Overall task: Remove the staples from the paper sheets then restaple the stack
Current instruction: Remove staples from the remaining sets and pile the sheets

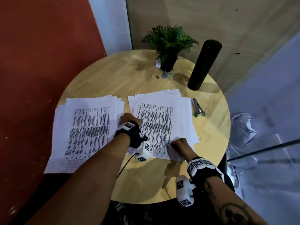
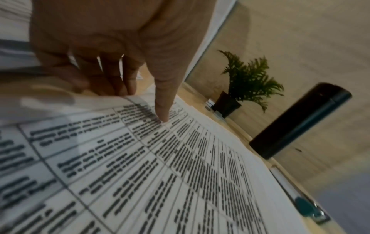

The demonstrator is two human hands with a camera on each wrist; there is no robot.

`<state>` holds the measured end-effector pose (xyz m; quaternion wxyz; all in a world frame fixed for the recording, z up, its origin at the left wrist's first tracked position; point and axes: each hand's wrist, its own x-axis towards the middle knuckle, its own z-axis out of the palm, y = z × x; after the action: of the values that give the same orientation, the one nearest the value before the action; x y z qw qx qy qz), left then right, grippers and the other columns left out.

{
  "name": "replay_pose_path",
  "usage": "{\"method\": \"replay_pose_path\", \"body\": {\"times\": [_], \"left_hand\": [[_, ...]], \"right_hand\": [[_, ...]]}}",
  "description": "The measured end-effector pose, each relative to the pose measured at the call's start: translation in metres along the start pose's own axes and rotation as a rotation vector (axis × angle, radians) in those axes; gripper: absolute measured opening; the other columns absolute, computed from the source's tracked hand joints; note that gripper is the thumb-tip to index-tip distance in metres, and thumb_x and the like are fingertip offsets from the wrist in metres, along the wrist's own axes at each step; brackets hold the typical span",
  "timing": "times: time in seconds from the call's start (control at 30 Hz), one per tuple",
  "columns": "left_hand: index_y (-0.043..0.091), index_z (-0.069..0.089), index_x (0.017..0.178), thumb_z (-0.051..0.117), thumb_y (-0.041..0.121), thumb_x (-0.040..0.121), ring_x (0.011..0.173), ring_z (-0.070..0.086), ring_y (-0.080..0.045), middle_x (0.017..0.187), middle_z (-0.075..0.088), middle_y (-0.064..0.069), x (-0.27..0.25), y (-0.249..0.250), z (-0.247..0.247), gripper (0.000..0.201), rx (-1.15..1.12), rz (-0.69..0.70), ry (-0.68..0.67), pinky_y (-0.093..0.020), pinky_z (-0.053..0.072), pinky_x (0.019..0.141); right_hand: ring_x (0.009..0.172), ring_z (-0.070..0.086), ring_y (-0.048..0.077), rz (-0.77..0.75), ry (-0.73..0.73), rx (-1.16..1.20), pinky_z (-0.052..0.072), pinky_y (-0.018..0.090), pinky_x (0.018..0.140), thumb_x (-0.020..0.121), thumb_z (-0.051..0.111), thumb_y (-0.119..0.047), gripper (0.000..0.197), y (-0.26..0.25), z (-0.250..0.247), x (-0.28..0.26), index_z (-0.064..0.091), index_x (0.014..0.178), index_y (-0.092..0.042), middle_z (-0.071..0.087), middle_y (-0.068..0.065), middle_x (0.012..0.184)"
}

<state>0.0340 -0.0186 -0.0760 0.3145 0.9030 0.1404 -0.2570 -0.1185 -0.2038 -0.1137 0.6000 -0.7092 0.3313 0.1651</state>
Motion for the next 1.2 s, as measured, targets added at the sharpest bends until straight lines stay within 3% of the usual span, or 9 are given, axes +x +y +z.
{"method": "replay_pose_path", "body": {"times": [0.1,0.27,0.4,0.57,0.77,0.9,1.03,1.1,1.2], "left_hand": [[-0.006,0.053,0.123,0.078,0.032,0.075,0.095,0.067,-0.03,0.105,0.069,-0.018,0.0,0.003,0.007,0.066,-0.088,-0.062,-0.037,-0.036,0.051,0.09],[-0.006,0.039,0.133,0.083,0.031,0.069,0.117,0.055,-0.032,0.133,0.053,-0.02,0.001,-0.002,-0.002,0.085,-0.097,-0.053,0.057,-0.033,0.046,0.091],[0.003,0.05,0.128,0.079,0.039,0.073,0.103,0.062,-0.032,0.128,0.058,-0.016,0.008,-0.017,0.001,0.072,-0.097,0.024,-0.019,-0.04,0.05,0.091],[-0.003,0.051,0.13,0.076,0.015,0.077,0.124,0.052,-0.029,0.133,0.055,-0.015,0.005,-0.024,-0.006,0.061,-0.269,0.019,-0.226,-0.034,0.039,0.104],[0.003,0.059,0.121,0.079,0.008,0.072,0.114,0.06,-0.027,0.119,0.064,-0.015,-0.01,-0.036,-0.004,0.053,-0.377,0.19,-0.146,-0.037,0.043,0.102],[0.005,0.055,0.123,0.072,0.002,0.079,0.104,0.056,-0.015,0.117,0.061,-0.01,-0.028,-0.031,-0.013,0.047,-0.465,0.278,-0.145,-0.025,0.039,0.093],[0.0,0.059,0.118,0.071,0.0,0.078,0.111,0.059,-0.024,0.115,0.064,-0.012,-0.04,-0.031,-0.02,0.042,-0.582,0.323,-0.21,-0.045,0.039,0.107],[-0.003,0.06,0.116,0.07,0.0,0.079,0.11,0.06,-0.023,0.115,0.064,-0.015,-0.046,-0.031,-0.025,0.039,-0.598,0.302,-0.242,-0.043,0.038,0.108],[0.002,0.064,0.1,0.069,0.001,0.08,0.091,0.062,-0.012,0.096,0.069,-0.004,-0.055,-0.031,-0.031,0.02,-0.56,0.303,-0.298,-0.031,0.04,0.099]], "right_hand": [[0.095,0.046,0.019,-0.014,-0.015,-0.014,0.037,0.035,0.088,0.083,0.059,-0.031,0.021,-0.001,0.0,-0.003,0.043,0.073,-0.022,0.046,0.011,0.1],[0.097,0.05,0.02,-0.051,-0.02,0.025,0.039,0.038,0.095,0.08,0.059,-0.037,0.024,0.003,-0.001,-0.003,0.042,0.079,-0.02,0.049,0.011,0.106],[0.096,0.051,0.02,-0.052,-0.026,0.021,0.04,0.037,0.092,0.065,0.053,-0.044,0.03,0.001,-0.001,-0.005,0.041,0.079,-0.02,0.051,0.012,0.106],[0.096,0.051,0.02,-0.06,-0.019,0.02,0.04,0.033,0.086,0.081,0.06,-0.036,0.024,0.002,-0.002,-0.005,0.041,0.079,-0.02,0.052,0.01,0.105],[0.082,0.052,0.018,-0.079,-0.001,0.079,0.04,0.022,0.067,0.091,0.055,-0.013,0.015,-0.005,-0.011,-0.013,0.052,0.077,-0.013,0.054,0.011,0.091],[0.085,0.057,0.017,-0.213,0.089,0.248,0.042,0.021,0.062,0.089,0.059,-0.01,0.005,-0.031,-0.033,-0.036,0.063,0.091,-0.013,0.064,0.007,0.089],[0.084,0.058,0.011,-0.281,0.105,0.467,0.038,0.025,0.063,0.065,0.067,-0.023,0.017,-0.07,-0.06,-0.044,0.066,0.082,-0.024,0.058,0.003,0.103],[0.094,0.056,0.014,-0.313,0.065,0.513,0.038,0.025,0.066,0.054,0.069,-0.028,0.03,-0.085,-0.071,-0.045,0.07,0.084,-0.026,0.051,0.002,0.117],[0.088,0.058,0.015,-0.361,-0.129,0.493,0.041,0.026,0.071,0.037,0.08,-0.031,0.056,-0.1,-0.085,-0.054,0.071,0.092,-0.022,0.066,-0.001,0.097]]}}
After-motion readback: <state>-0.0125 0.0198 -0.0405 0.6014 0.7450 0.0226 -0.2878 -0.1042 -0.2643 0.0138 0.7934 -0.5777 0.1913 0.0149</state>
